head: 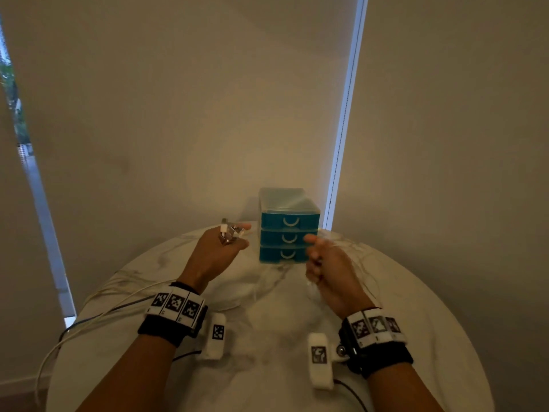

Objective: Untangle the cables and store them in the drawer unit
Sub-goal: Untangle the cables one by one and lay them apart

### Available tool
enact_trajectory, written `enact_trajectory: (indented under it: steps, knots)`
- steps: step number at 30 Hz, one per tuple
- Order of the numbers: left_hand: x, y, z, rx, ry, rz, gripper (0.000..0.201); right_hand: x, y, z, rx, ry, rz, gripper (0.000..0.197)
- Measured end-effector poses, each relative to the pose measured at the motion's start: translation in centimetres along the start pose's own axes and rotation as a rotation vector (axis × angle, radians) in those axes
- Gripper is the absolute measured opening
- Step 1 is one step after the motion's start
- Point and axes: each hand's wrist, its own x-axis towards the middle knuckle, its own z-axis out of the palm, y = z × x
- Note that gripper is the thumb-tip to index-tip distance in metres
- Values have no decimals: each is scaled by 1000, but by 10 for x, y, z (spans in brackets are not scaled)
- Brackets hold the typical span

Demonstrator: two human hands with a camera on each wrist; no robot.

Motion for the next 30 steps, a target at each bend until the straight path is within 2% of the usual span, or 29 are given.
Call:
enact_trajectory:
  steps: [2,3,4,6,7,8,10,12,14,15,18,20,22,25,26,30]
  knots:
    - [-2,5,1,-59,-19,51,18,-11,7,15,-385,-195,147,26]
    - [-4,8,1,-47,-47,68,22,-18,10,23,-545,-287,200,27]
    - [-4,8,0,-8,-88,84,34,-22,13,29,-702,-362,205,28]
    - [-7,9,1,73,-192,108,60,-27,17,40,-1034,-501,105,30]
    - [-9,12,2,99,-248,107,64,-29,18,44,-1108,-509,86,33]
    - [-11,15,3,102,-292,93,55,-31,17,48,-1134,-503,78,35]
    - [-16,22,6,88,-403,98,23,-32,15,51,-1141,-508,119,36]
    - [-16,20,11,116,-496,121,21,-32,16,54,-1171,-541,117,36]
    - [-16,19,13,112,-498,107,6,-30,21,52,-1187,-571,83,36]
    - [-14,17,14,104,-475,110,8,-30,23,51,-1206,-601,70,34]
    - [-8,13,10,101,-304,83,8,-28,22,43,-1122,-490,32,14]
    - [-3,11,5,80,-127,39,16,-22,18,31,-938,-396,25,15]
    - [-2,9,-1,-5,-15,17,18,-19,9,19,-609,-283,21,14]
    - [0,9,-5,-143,93,-26,16,-8,2,-6,12,-154,135,34]
    - [1,8,-6,-181,128,-26,17,-4,4,-14,113,-117,173,38]
    - [2,4,-9,-326,243,-32,23,12,21,-30,-26,111,178,35]
